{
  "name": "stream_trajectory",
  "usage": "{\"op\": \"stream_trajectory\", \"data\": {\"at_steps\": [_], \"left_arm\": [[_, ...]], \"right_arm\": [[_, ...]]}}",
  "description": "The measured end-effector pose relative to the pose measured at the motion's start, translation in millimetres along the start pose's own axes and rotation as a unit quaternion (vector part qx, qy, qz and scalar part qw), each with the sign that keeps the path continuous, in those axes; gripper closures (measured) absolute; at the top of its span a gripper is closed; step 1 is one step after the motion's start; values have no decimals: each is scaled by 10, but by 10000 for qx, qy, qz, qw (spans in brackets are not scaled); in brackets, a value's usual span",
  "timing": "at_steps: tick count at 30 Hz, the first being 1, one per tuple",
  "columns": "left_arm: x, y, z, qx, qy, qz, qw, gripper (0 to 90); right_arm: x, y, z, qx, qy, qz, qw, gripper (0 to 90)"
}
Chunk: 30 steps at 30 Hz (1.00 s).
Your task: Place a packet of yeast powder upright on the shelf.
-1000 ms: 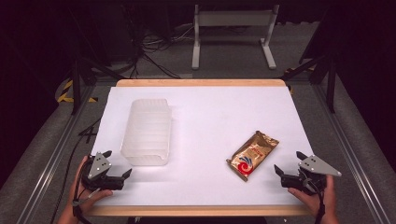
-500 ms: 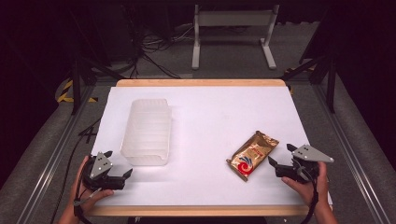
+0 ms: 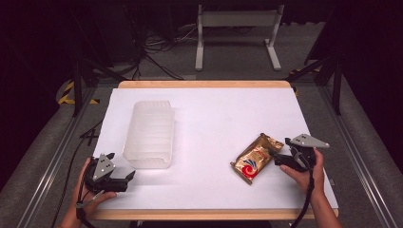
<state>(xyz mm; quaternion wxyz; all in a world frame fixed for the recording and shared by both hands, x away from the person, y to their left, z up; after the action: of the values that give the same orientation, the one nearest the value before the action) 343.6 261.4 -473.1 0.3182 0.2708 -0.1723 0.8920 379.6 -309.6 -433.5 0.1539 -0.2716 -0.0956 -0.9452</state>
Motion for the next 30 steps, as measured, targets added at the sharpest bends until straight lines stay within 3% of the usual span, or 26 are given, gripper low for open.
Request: {"op": "stream_trajectory", "data": {"at_steps": [3, 7, 10, 13, 16, 18, 19, 21, 22, 27, 30], "left_arm": [[-3, 4, -3, -8, -19, -24, 10000, 45], [-11, 8, -8, -26, -59, -15, 10000, 45], [-8, 9, -20, -27, -87, -20, 10000, 44], [-6, 4, -28, -6, -80, -2, 10000, 45], [-2, 0, -30, -5, -80, -8, 10000, 45], [-4, 2, -27, -13, -87, -4, 10000, 44], [-5, 9, -26, -5, -86, -11, 10000, 45], [-3, 14, -28, 2, -108, -11, 9999, 45], [-5, 9, -29, -10, -97, -3, 10000, 45], [-2, 13, -32, 6, -108, -10, 9999, 45], [-3, 13, -31, -20, -96, 1, 10000, 45]], "right_arm": [[-74, -37, -23, -63, -140, 103, 9998, 200], [-167, -28, -77, -116, -295, 14, 9995, 157], [-199, 8, -111, -383, -363, 37, 9986, 140], [-214, 22, -121, -487, -388, 56, 9980, 124], [-257, 69, -133, -816, -525, 184, 9951, 107], [-275, 81, -123, -879, -567, 231, 9942, 104], [-328, 89, -96, -1038, -747, 378, 9911, 116], [-339, 91, -87, -1048, -769, 442, 9905, 135], [-350, 86, -70, -1099, -789, 645, 9887, 211], [-332, 94, -70, -1203, -833, 968, 9845, 377], [-328, 173, -64, -1311, -851, 1044, 9822, 612]]}}
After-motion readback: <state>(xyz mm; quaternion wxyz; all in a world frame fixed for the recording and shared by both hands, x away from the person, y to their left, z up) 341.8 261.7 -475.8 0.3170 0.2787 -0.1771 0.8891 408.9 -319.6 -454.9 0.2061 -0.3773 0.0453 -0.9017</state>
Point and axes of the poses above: each handheld gripper's, and its own axes: x roughly backward along the jaws, z roughly out of its top, y roughly to its right, the point moved 3 cm from there along -x, roughly forward along the jaws, and after that the axes turned 5 degrees about -z, right-handed, at the moved point
